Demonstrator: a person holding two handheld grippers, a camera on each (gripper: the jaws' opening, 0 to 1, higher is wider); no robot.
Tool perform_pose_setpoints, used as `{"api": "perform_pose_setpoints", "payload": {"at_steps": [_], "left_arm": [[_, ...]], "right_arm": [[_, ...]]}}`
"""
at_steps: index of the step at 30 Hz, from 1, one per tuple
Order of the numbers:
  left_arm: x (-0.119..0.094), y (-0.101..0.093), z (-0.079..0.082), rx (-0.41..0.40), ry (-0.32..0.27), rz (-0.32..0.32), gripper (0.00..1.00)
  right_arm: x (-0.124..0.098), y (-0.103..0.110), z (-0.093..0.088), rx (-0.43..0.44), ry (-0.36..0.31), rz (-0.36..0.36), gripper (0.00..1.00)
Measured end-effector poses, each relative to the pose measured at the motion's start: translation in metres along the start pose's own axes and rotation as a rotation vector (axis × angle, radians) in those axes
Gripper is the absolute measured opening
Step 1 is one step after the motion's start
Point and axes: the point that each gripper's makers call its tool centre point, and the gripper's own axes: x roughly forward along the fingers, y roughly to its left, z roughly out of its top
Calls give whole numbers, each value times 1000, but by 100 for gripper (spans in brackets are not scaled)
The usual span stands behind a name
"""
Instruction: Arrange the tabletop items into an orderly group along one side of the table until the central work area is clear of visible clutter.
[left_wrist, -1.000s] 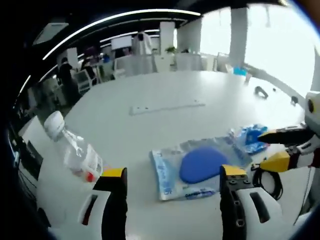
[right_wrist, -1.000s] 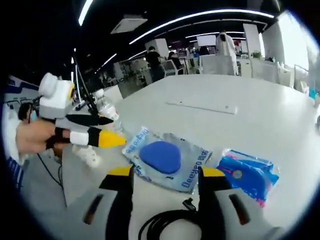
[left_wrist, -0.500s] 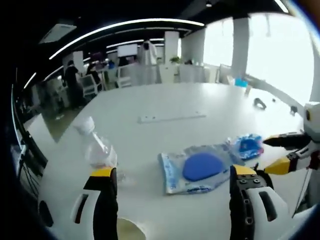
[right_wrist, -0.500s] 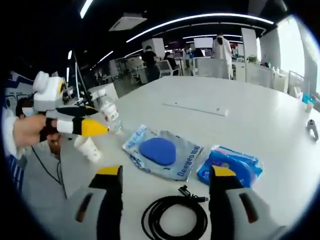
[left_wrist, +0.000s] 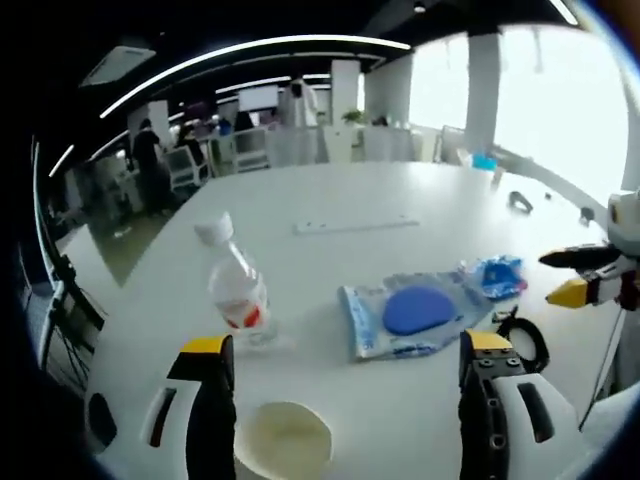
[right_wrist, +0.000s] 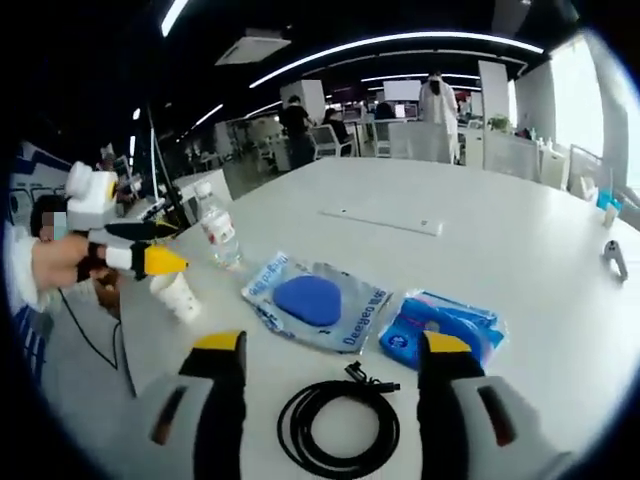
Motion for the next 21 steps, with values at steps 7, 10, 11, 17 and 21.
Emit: {"api": "perform_pose_setpoints", "payload": {"at_steps": [7, 10, 11, 17, 21], "left_arm": [[-10, 8, -4, -4, -5, -5, 90], [-14, 12, -6, -9, -4, -4, 89], [-15, 14, -7, -11, -5, -1, 89], [-23, 25, -14, -18, -2, 3, 89], [-30, 31, -21, -23, 5, 11, 89]], "right_arm": [[-7, -6, -9, 7, 11, -14, 68], [-10, -8, -13, 14, 16, -17, 67], [-10, -9, -14, 20, 16, -18, 67], [-16, -13, -18, 23, 19, -24, 67], [-19, -15, -21, 24, 23, -29, 67]]}}
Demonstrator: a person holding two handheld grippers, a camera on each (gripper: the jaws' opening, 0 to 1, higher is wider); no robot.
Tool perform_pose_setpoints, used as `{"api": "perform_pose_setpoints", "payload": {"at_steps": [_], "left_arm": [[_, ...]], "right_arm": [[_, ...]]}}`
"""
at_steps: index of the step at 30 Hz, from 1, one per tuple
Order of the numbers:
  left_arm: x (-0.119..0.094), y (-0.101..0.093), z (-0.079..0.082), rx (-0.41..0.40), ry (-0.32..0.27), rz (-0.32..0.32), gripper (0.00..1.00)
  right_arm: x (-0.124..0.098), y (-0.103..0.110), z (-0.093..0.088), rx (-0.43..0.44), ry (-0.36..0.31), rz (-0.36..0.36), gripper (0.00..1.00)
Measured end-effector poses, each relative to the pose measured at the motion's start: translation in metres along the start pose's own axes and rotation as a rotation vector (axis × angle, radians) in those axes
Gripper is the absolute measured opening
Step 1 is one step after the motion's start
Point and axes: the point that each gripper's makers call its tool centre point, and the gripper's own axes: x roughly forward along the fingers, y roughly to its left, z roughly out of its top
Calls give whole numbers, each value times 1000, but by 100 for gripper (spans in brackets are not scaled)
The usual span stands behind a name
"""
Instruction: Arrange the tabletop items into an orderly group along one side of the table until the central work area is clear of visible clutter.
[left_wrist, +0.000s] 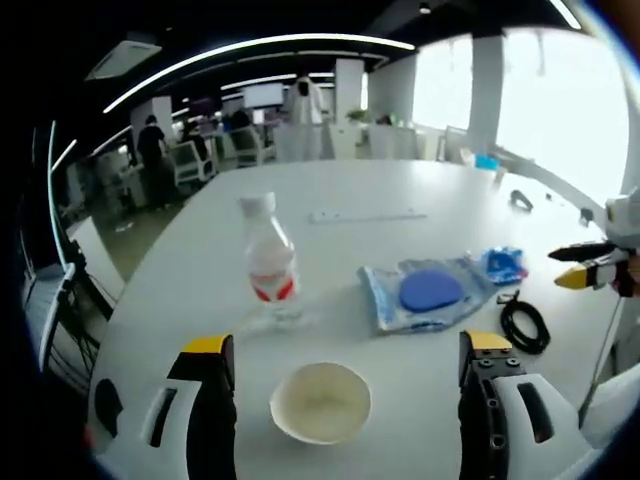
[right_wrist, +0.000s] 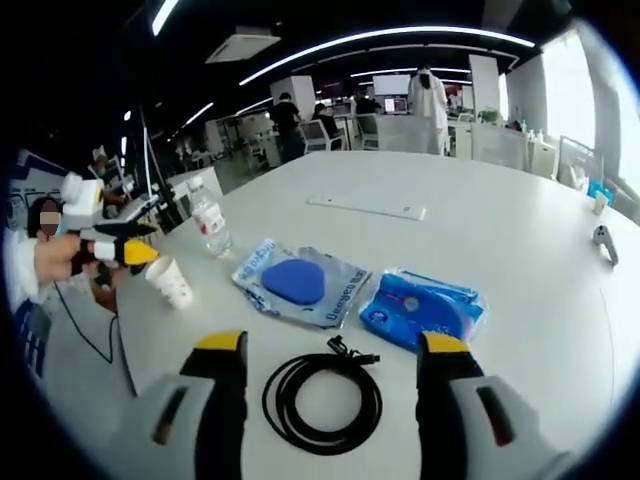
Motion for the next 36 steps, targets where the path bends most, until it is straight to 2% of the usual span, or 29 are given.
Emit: {"api": "perform_pose_setpoints", "payload": {"at_steps": [16, 22, 29, 36], "left_arm": [[-4, 8, -14, -27, 29, 16, 88], [-8, 10, -25, -11, 43, 14, 87], [-7, 17, -40, -26, 76, 24, 85], [-3, 21, -50, -40, 83, 28, 82]], "right_arm": [[6, 5, -7, 40, 23, 2, 64], [4, 4, -17, 55, 41, -3, 63], [2, 4, -27, 65, 59, -4, 61], [-4, 1, -41, 98, 69, -11, 61]]}}
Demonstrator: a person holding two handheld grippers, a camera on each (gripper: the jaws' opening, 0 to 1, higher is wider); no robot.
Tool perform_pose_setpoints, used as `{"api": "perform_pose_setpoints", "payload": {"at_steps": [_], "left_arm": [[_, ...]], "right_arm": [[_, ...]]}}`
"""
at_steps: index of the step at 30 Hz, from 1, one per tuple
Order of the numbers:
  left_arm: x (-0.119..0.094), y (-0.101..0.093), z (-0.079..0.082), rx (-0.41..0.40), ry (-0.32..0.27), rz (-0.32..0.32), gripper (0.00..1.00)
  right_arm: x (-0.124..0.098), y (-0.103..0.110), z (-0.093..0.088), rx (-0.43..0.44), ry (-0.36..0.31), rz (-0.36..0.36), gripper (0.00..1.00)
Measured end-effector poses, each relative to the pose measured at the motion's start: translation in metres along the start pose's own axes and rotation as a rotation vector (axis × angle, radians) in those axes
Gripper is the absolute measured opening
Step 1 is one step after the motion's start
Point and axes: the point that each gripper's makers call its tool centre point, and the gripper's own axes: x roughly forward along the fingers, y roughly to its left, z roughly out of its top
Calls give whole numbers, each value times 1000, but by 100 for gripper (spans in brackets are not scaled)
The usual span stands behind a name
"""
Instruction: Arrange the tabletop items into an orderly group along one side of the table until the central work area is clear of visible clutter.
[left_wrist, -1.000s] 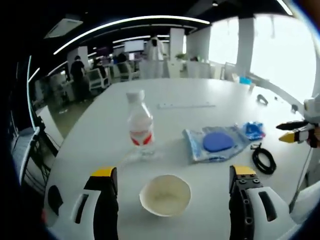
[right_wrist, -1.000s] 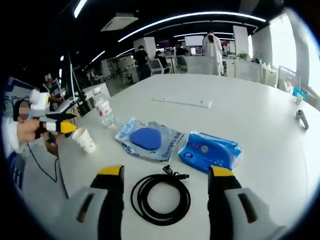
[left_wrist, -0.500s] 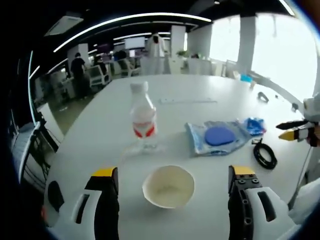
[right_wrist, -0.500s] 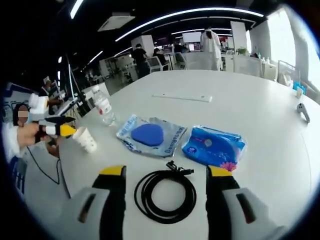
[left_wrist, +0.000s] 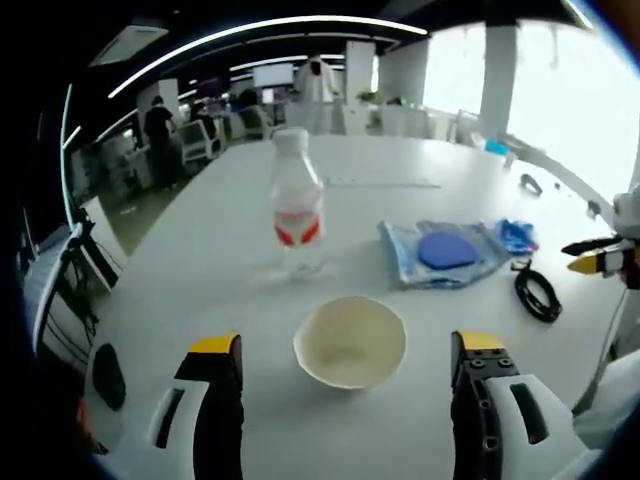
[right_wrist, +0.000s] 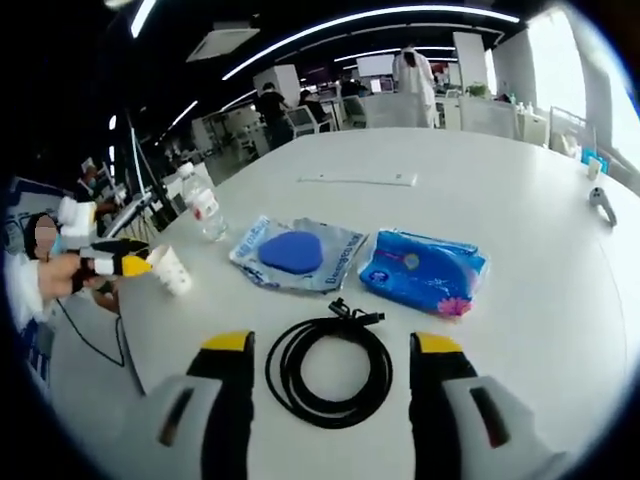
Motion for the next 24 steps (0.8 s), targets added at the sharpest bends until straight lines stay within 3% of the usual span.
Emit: {"api": "perform_pose_setpoints", "payload": {"at_steps": [5, 10, 13, 21, 24], "left_arm": [[4, 0, -8, -14, 22, -3, 80], [8, 3, -11, -4, 28, 3, 73], [12, 5, -13, -19, 29, 3, 67], [13, 3, -25, 11, 62, 3, 39], [12, 4, -25, 16, 53, 12, 35]], "right_arm": [[-11, -7, -18, 29, 23, -16, 60], [-27, -17, -26, 146, -11, -44, 59], [-35, -20, -30, 174, -25, -62, 58], [-45, -23, -45, 223, -22, -90, 56], [-48, -27, -47, 209, -16, -100, 56]]}}
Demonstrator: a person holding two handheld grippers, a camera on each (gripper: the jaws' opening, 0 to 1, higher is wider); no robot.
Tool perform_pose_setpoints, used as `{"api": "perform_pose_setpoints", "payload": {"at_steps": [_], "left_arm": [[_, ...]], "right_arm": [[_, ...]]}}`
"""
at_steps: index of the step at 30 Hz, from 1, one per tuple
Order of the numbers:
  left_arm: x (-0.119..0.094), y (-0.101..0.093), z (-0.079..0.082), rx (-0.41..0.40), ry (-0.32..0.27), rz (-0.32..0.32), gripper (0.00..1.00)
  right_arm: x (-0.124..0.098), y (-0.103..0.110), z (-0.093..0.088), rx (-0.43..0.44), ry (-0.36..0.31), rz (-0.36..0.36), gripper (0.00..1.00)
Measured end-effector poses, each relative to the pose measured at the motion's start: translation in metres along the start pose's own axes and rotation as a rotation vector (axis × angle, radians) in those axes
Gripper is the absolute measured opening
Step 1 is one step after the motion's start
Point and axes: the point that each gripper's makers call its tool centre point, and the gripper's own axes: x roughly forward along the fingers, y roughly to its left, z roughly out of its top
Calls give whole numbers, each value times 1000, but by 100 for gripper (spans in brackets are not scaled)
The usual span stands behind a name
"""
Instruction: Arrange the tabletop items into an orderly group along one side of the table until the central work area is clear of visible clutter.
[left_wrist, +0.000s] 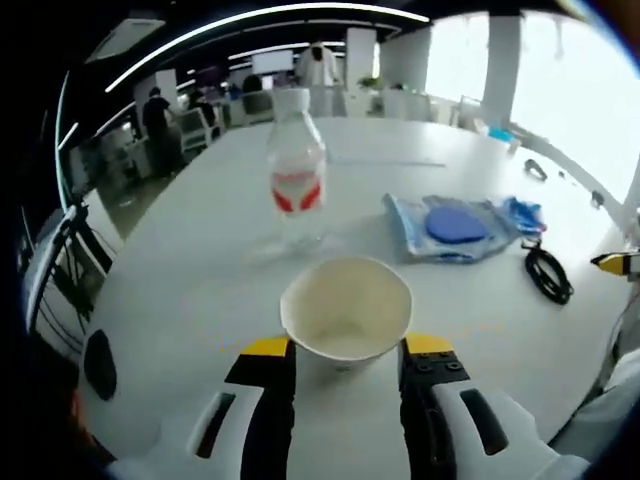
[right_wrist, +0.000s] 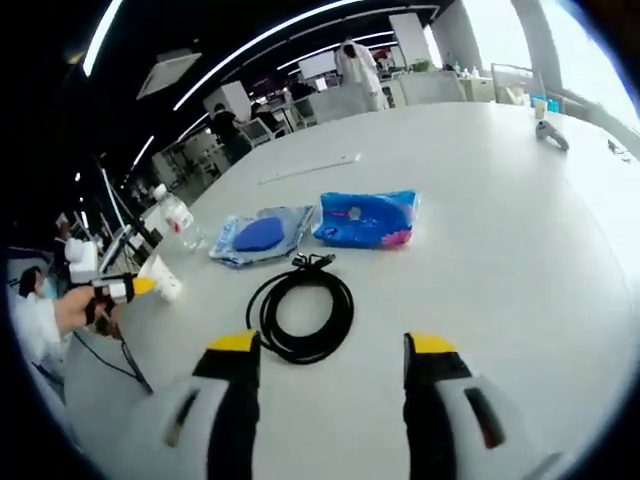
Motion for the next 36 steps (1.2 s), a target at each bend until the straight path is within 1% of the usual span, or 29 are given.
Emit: {"api": "perform_pose_setpoints", "payload": {"at_steps": [2, 5, 6, 9, 12, 13, 15, 17, 20, 22, 26, 27, 31, 32, 36], "left_arm": [[0, 1, -1, 0, 1, -1, 33], [-2, 3, -2, 1, -3, 3, 26], [-2, 4, -2, -2, -6, 5, 28], [-3, 6, -2, -10, -12, 22, 40], [-7, 7, 2, -19, -27, 25, 47], [-8, 6, 4, -26, -37, 21, 50], [-8, 3, 12, -52, -60, -3, 60], [-6, 4, 20, -58, -73, -9, 64], [-1, 3, 30, -35, -77, -1, 63], [2, 1, 31, -32, -73, -1, 62], [9, -1, 30, -2, -47, 7, 52], [10, -1, 30, 1, -46, 8, 49], [8, -1, 32, 5, -45, 12, 46], [6, -3, 32, 7, -40, 0, 46], [2, -2, 37, -6, -57, 1, 42]], "right_arm": [[-1, -2, 1, 9, -5, -4, 55], [-2, -7, 1, 22, -11, -15, 55], [-2, -7, 1, 24, -11, -15, 55], [-3, -8, 0, 28, -8, -17, 55], [-3, -9, -2, 38, -7, -17, 55], [-3, -9, -2, 42, -8, -17, 55], [-3, -9, -3, 39, -7, -18, 55], [-2, -9, -5, 38, -2, -16, 55], [-2, -8, -7, 49, 1, -13, 54], [-2, -7, -6, 50, -1, -11, 54], [-4, -11, -5, 53, -5, -17, 53], [-5, -12, -5, 55, -7, -20, 53], [-9, -20, -8, 66, -10, -37, 53], [-10, -21, -9, 71, -11, -41, 53], [-10, -23, -12, 81, -7, -48, 52]]}}
